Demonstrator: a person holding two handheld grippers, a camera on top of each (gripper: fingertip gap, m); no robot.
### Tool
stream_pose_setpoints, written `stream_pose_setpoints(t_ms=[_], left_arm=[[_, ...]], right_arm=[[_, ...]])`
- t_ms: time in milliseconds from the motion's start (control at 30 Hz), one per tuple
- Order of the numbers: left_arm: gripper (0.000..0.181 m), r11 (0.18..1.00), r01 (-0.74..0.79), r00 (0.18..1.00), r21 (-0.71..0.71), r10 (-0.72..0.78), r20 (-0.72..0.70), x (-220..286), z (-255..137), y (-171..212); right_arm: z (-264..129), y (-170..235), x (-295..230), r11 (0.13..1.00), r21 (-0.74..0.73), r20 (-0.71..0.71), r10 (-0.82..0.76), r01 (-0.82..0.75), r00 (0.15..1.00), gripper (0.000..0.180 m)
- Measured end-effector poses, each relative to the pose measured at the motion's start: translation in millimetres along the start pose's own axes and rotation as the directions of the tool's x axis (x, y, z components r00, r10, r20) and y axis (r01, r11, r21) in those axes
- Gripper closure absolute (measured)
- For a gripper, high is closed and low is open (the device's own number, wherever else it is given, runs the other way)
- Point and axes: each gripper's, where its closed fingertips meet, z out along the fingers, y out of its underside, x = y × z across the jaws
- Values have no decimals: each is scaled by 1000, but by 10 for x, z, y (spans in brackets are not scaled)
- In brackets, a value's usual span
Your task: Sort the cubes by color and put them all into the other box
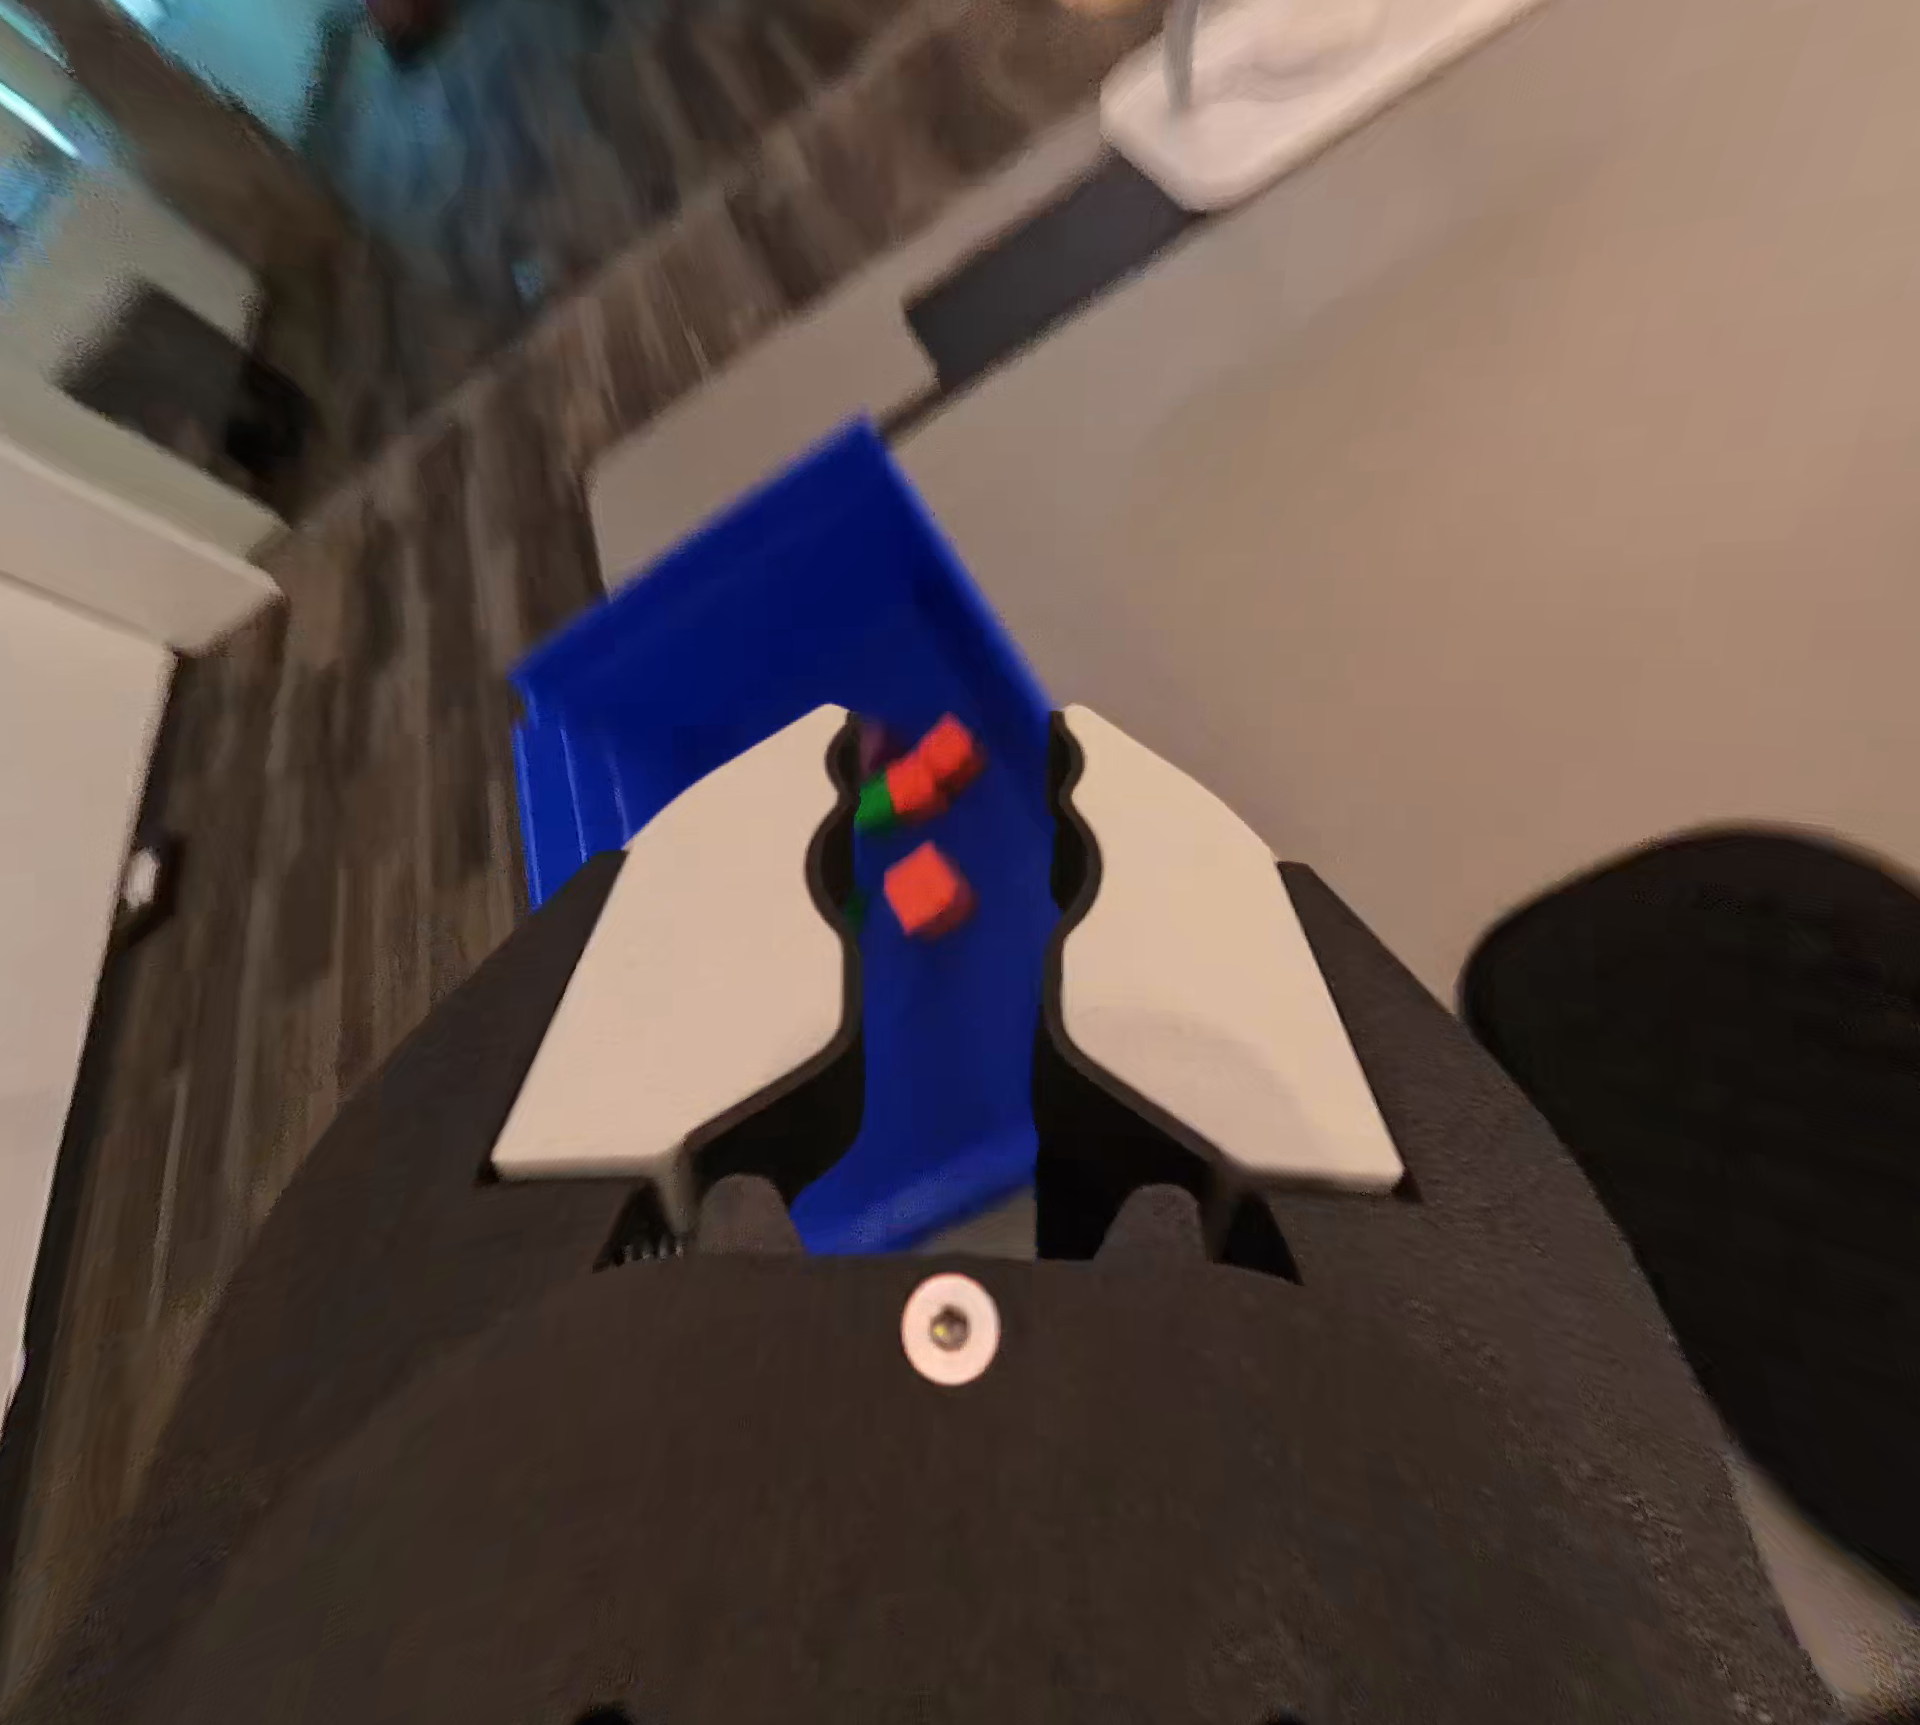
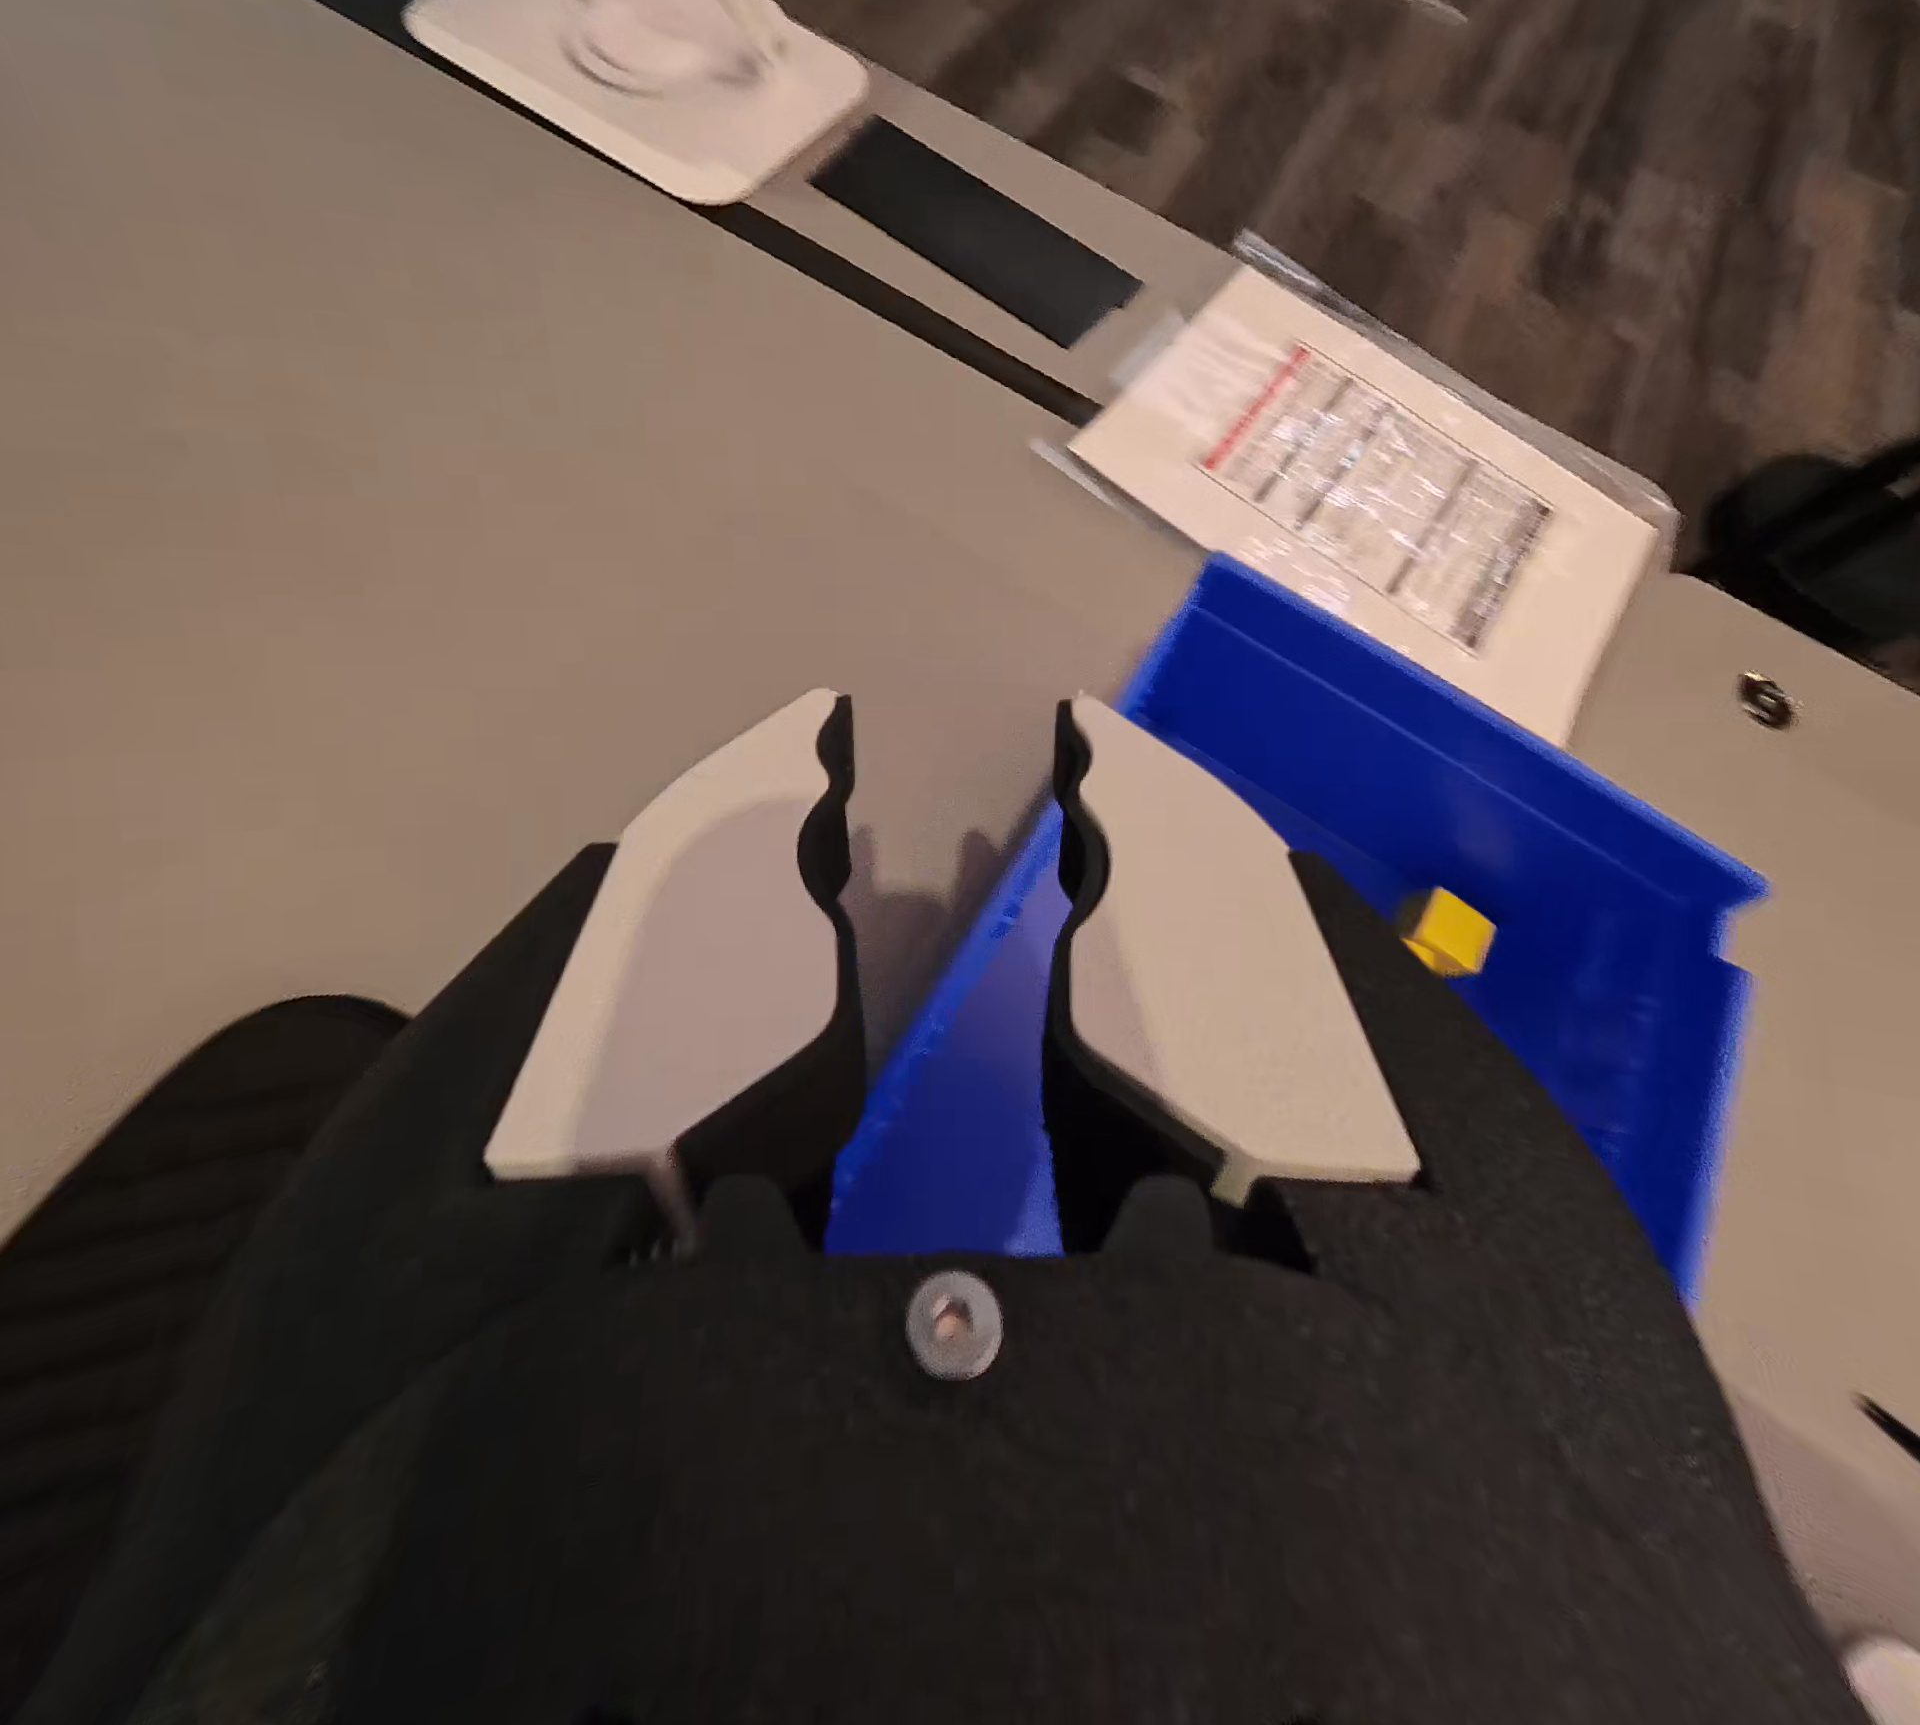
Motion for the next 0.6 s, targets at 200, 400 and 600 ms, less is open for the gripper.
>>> stream_pose_setpoints(t_ms=[200, 400, 600], left_arm=[[139, 889, -176, 982, -423, 127, -141, -418, 403, 1091], [135, 843, -466, 849, -270, 339, -406, -67, 877, 1277], [129, 806, -533, 797, -257, 375, -474, -47, 1265, 1391]], right_arm=[[271, 154, -229, 999, -48, 26, -23, 25, 999, 142], [389, 32, -551, 999, -48, 124, 14, -8, 992, 141], [371, -40, -815, 995, -92, 159, -10, 25, 987, 141]])
